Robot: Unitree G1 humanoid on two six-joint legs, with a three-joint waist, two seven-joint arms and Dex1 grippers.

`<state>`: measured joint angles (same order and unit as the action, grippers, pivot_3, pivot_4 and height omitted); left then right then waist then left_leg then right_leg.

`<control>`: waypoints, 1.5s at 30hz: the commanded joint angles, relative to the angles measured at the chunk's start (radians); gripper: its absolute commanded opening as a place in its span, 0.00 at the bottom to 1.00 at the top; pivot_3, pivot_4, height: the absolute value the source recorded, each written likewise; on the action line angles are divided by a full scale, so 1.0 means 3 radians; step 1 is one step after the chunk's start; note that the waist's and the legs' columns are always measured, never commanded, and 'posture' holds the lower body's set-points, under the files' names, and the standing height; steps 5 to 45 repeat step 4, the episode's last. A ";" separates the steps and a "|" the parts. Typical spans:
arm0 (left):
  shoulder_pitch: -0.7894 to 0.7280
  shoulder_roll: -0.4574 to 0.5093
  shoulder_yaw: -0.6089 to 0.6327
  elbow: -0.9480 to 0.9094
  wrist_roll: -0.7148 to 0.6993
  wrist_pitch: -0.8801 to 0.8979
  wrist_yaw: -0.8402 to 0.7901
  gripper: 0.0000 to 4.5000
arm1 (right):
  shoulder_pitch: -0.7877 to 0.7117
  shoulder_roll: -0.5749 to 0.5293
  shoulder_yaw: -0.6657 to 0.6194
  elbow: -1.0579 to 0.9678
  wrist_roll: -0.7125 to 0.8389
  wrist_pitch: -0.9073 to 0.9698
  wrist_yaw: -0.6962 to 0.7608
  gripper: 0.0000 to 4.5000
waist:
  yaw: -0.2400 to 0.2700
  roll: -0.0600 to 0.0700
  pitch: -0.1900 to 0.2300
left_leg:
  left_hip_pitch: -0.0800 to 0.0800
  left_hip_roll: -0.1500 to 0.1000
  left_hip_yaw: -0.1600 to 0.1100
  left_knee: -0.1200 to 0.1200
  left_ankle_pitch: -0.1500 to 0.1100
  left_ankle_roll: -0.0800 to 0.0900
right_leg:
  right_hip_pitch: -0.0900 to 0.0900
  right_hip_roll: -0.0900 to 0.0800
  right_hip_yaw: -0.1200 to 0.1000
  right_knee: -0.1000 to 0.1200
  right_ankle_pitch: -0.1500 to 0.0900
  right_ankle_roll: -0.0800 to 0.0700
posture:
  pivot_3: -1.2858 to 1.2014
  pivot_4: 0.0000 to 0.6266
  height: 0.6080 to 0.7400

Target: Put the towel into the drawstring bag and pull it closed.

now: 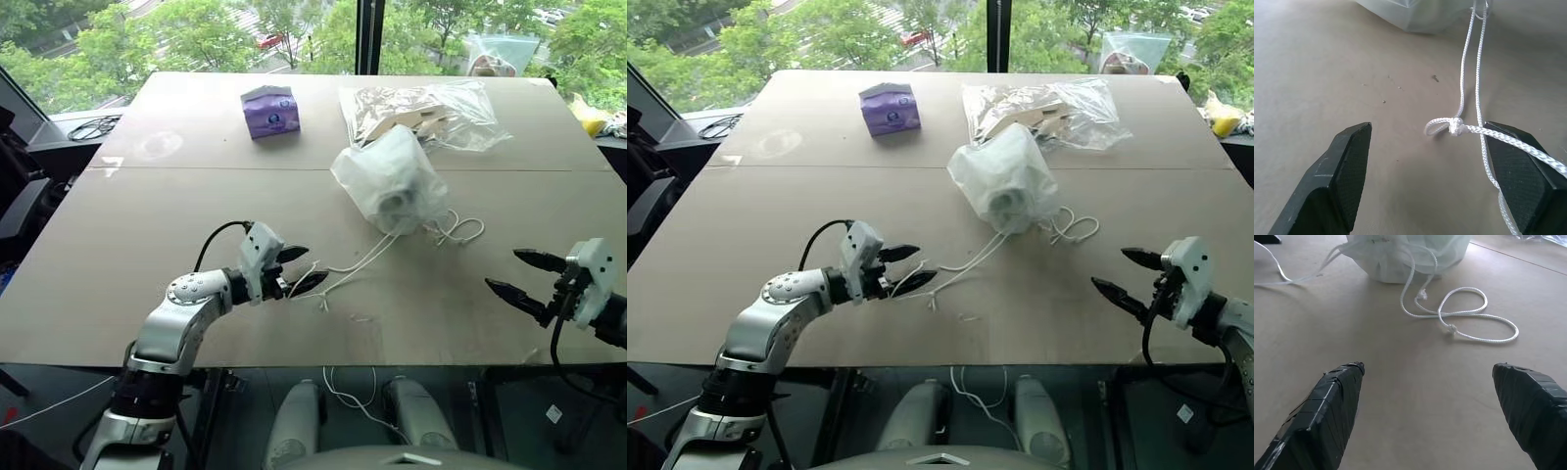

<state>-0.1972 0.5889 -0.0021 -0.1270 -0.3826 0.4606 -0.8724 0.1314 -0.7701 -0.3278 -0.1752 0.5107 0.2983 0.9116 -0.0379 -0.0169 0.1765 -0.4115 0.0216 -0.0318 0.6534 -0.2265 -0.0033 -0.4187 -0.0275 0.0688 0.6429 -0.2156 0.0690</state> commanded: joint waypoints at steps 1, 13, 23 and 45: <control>0.0063 0.0090 0.0099 0.0101 0.0059 -0.0181 -0.0052 0.83 | -0.0010 -0.0007 -0.0152 -0.0034 -0.0011 -0.0112 0.0002 1.00 | 0.0000 0.0000 0.0000 | 0.0000 0.0000 0.0000 -0.0001 0.0000 0.0000 | 0.0000 0.0000 0.0000 0.0000 0.0000 0.0000 | 0.52 0.24 1.00; 0.0064 0.0102 0.0086 0.0201 0.0123 -0.0355 -0.0073 0.83 | -0.0018 0.0012 -0.0169 -0.0025 -0.0004 -0.0139 -0.0007 1.00 | 0.0003 0.0000 0.0000 | 0.0000 0.0000 0.0001 0.0000 0.0000 0.0000 | 0.0000 -0.0001 0.0000 0.0000 0.0000 0.0000 | 0.52 0.24 1.00; 0.0064 0.0102 0.0086 0.0201 0.0123 -0.0355 -0.0073 0.83 | -0.0018 0.0012 -0.0169 -0.0025 -0.0004 -0.0139 -0.0007 1.00 | 0.0003 0.0000 0.0000 | 0.0000 0.0000 0.0001 0.0000 0.0000 0.0000 | 0.0000 -0.0001 0.0000 0.0000 0.0000 0.0000 | 0.52 0.24 1.00; 0.0064 0.0102 0.0086 0.0201 0.0123 -0.0355 -0.0073 0.83 | -0.0018 0.0012 -0.0169 -0.0025 -0.0004 -0.0139 -0.0007 1.00 | 0.0003 0.0000 0.0000 | 0.0000 0.0000 0.0001 0.0000 0.0000 0.0000 | 0.0000 -0.0001 0.0000 0.0000 0.0000 0.0000 | 0.52 0.24 1.00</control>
